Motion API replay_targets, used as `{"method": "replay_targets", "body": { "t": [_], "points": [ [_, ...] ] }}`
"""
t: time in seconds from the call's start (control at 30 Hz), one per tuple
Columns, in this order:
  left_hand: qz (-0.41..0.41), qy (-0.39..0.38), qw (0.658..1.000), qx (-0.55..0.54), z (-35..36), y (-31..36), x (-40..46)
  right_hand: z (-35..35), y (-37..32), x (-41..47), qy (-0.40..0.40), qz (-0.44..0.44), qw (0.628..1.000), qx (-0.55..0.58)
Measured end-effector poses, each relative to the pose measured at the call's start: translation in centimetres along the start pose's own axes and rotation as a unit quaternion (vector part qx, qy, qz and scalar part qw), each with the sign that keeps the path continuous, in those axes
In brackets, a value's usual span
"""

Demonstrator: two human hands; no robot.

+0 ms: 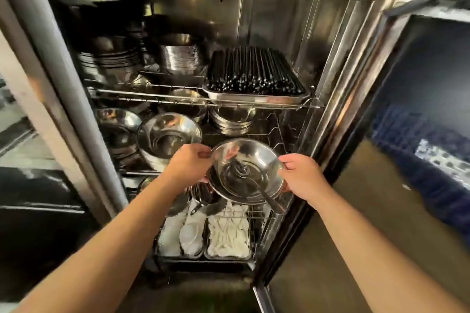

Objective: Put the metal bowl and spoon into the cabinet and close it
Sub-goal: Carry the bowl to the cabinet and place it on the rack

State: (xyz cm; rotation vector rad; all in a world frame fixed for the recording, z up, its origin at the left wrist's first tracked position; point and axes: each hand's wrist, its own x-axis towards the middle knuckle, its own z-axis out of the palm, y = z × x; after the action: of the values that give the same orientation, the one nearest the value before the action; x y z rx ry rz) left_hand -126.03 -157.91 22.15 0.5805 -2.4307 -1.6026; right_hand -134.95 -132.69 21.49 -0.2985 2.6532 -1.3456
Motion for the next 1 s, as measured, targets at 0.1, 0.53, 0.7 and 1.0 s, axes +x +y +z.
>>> {"method": "replay_targets", "body": {
  "t": [0.1, 0.53, 0.7, 1.0],
  "points": [
    [0.024, -0.043, 0.998, 0.028, -0.8, -0.2, 4.5, 1.3, -1.4, 2.7, 0.026, 0.02, 0.999, -0.022],
    [0.016, -0.119, 0.986, 0.117, 3.8, -2.9, 12.9, 4.0, -0.1, 10.5, 0.039, 0.111, 0.987, -0.105],
    [0.014, -0.106, 0.984, 0.145, 5.6, -3.7, 14.4, 4.5, 0.8, 12.2, 0.031, 0.118, 0.985, -0.121],
    [-0.009, -0.113, 0.99, 0.086, 7.3, -5.1, 15.7, 5.4, 2.0, 14.3, 0.023, 0.103, 0.979, -0.176]
  ]
}}
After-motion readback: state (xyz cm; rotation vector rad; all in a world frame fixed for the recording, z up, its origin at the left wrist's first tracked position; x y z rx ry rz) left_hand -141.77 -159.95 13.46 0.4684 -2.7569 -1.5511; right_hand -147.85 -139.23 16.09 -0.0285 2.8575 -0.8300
